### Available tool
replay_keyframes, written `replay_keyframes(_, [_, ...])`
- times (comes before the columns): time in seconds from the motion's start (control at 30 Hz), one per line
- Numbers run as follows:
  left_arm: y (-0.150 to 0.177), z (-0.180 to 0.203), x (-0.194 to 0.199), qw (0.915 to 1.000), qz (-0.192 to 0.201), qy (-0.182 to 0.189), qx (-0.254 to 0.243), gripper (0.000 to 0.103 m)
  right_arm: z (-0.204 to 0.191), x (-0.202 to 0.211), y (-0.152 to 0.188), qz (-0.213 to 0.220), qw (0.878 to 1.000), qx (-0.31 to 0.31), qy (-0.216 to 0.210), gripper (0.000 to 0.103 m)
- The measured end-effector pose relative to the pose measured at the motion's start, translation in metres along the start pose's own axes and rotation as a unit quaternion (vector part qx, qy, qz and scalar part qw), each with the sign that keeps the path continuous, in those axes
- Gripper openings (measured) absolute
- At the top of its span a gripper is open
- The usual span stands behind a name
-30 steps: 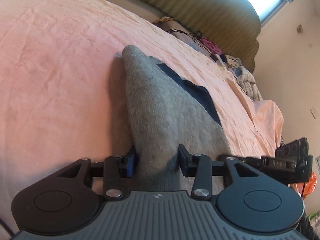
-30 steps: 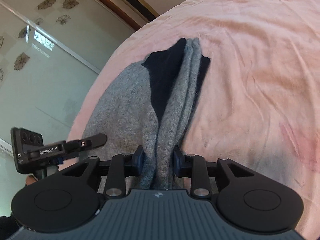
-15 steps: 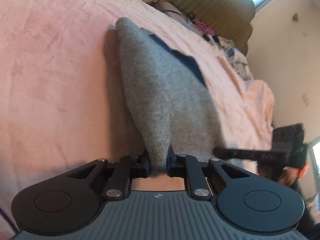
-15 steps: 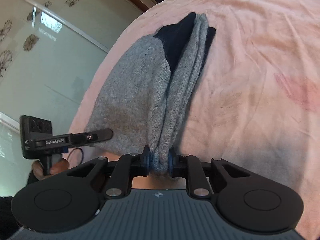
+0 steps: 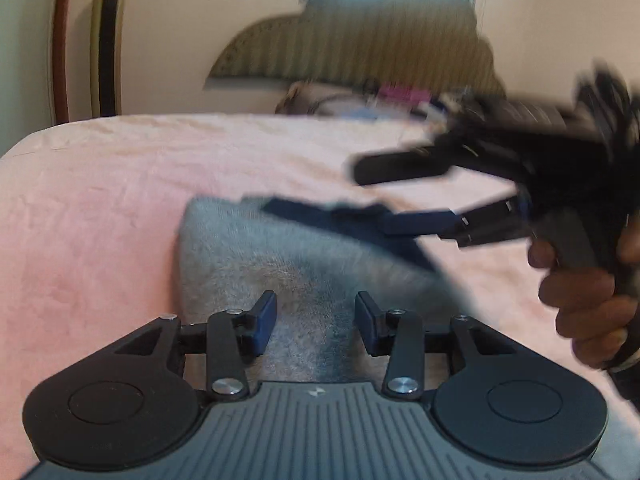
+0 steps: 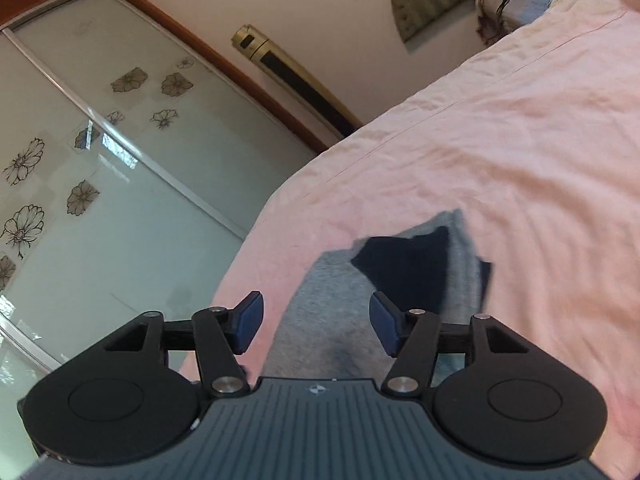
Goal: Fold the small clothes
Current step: 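Open both grippers and release the folded sweater onto the bed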
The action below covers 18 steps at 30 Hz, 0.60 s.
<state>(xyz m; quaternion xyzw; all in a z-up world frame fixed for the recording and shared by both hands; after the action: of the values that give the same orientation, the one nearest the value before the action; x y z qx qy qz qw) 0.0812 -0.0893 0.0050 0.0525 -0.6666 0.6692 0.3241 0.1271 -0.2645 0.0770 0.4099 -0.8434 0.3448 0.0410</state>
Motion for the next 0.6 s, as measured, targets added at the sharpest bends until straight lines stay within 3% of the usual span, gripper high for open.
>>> replay_keyframes(0.07, [0.009, 0.011, -0.006, 0.9986, 0.017, -0.015, -0.047, 0.041, 0.017, -0.034, 0.005, -0.031, 0.997, 0.008, 0.067, 0.069])
replay_keyframes(0.1, [0.011, 0.014, -0.007, 0.9981, 0.018, -0.020, -0.055, 0.041, 0.030, -0.046, 0.010, -0.038, 0.994, 0.020, 0.105, 0.053])
replay_keyframes(0.13, [0.012, 0.014, -0.010, 0.9981, 0.021, -0.020, -0.054, 0.042, 0.037, -0.049, 0.010, -0.018, 0.993, 0.036, 0.108, 0.046])
replay_keyframes(0.23, [0.013, 0.018, -0.021, 0.9971, 0.031, -0.024, -0.065, 0.045, 0.054, -0.056, 0.001, -0.012, 0.995, 0.003, 0.103, 0.031])
replay_keyframes(0.3, [0.012, 0.021, -0.020, 0.9968, 0.026, -0.028, -0.070, 0.046, 0.061, -0.063, -0.005, -0.021, 0.991, 0.021, 0.133, 0.000])
replay_keyframes(0.4, [0.008, 0.019, -0.002, 0.9976, 0.024, -0.018, -0.061, 0.046, 0.062, -0.052, -0.006, -0.034, 0.990, -0.004, 0.136, 0.000])
replay_keyframes(0.43, [0.007, 0.018, 0.010, 0.9984, 0.029, -0.005, -0.048, 0.047, 0.055, -0.041, -0.005, -0.027, 0.990, 0.002, 0.138, 0.004])
replay_keyframes(0.5, [0.010, 0.016, 0.030, 0.9985, 0.035, 0.004, -0.041, 0.047, 0.031, -0.020, 0.002, -0.003, 0.992, 0.037, 0.124, 0.050])
replay_keyframes(0.57, [0.016, 0.017, 0.036, 0.9983, 0.035, 0.006, -0.046, 0.050, 0.009, -0.005, 0.018, 0.003, 0.993, 0.066, 0.102, 0.077])
replay_keyframes(0.6, [0.019, 0.016, 0.033, 0.9984, 0.029, 0.005, -0.048, 0.051, 0.001, -0.003, 0.028, -0.007, 0.992, 0.080, 0.093, 0.079])
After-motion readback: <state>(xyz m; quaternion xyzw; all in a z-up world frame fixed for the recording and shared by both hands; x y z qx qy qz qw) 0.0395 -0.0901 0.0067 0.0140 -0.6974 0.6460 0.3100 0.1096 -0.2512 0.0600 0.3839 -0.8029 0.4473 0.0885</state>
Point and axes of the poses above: each gripper's, at about its wrist camera, not at the fingertips, and x roughly against the way its jaws point, z to its right, y to its underside, the point moved 5 cm from there along -x, roughly the way its jaws point, and after that the axes turned 7 degrees about z, right-handed, at the moved point
